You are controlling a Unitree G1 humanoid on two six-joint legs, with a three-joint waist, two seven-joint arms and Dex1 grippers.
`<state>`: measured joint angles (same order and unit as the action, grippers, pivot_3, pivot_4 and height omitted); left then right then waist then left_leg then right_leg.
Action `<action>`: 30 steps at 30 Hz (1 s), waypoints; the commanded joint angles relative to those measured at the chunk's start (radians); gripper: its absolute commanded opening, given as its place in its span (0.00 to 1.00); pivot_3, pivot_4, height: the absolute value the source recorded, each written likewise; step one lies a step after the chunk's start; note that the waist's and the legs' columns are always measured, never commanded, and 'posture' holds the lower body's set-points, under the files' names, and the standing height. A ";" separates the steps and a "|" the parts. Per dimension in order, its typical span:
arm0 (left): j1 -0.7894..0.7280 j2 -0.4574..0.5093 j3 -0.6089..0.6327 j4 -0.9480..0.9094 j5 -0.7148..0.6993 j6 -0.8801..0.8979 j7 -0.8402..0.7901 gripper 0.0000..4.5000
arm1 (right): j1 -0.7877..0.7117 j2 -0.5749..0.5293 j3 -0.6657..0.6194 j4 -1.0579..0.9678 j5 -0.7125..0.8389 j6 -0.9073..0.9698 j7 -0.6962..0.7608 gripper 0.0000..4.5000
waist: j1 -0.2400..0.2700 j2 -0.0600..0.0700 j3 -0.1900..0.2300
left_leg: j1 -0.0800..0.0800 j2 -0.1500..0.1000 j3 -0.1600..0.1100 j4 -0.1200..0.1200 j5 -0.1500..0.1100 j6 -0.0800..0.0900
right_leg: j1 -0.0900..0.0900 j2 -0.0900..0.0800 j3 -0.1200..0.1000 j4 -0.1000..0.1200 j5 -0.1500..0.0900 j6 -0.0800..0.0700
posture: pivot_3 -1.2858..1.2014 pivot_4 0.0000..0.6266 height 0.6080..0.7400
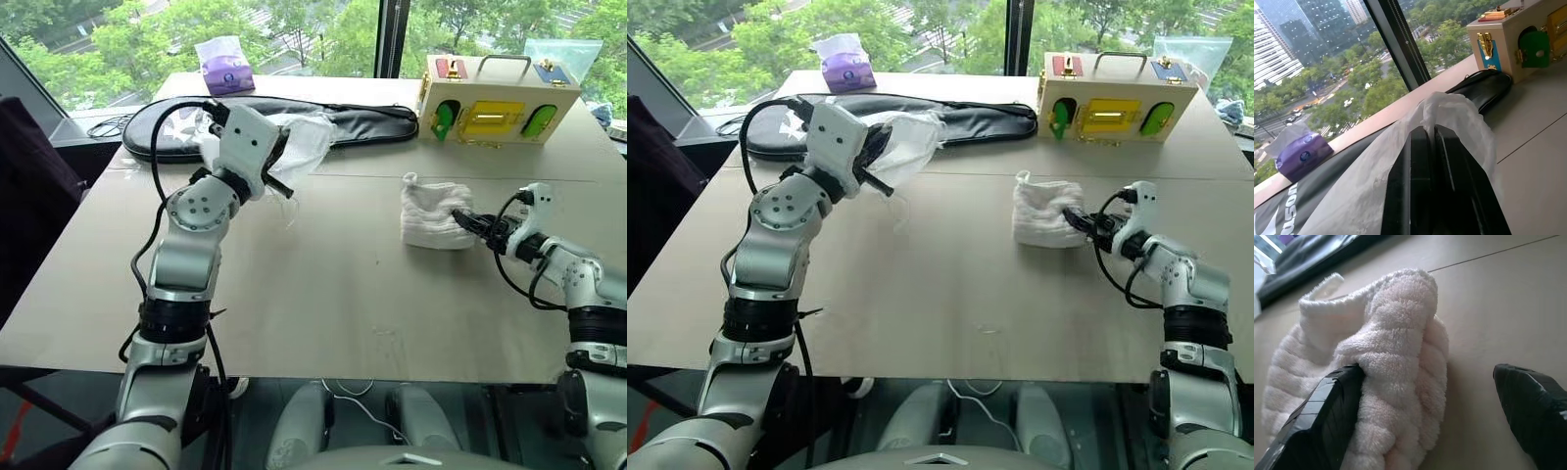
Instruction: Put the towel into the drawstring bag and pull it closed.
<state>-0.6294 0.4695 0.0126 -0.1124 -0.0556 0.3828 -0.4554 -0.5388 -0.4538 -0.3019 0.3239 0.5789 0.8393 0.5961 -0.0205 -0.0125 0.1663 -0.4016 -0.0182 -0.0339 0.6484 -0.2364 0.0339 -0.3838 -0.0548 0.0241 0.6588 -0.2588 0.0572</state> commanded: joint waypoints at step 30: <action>-0.020 -0.020 0.051 -0.006 -0.177 0.010 -0.137 0.00 | -0.001 0.190 -0.118 -0.310 0.387 0.350 -0.071 0.01 | -0.014 0.001 0.001 | -0.008 0.001 0.001 0.000 0.000 0.000 | -0.011 0.003 0.001 0.004 0.000 0.000 | 0.52 0.24 1.00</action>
<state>-0.6307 0.4513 0.0178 -0.1010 -0.1653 0.3907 -0.5560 -0.5052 -0.2769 -0.3661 0.0697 0.8737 1.1573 0.5485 -0.0348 -0.0117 0.1672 -0.4152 -0.0169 -0.0330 0.6503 -0.2361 0.0337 -0.4005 -0.0517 0.0252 0.6640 -0.2584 0.0573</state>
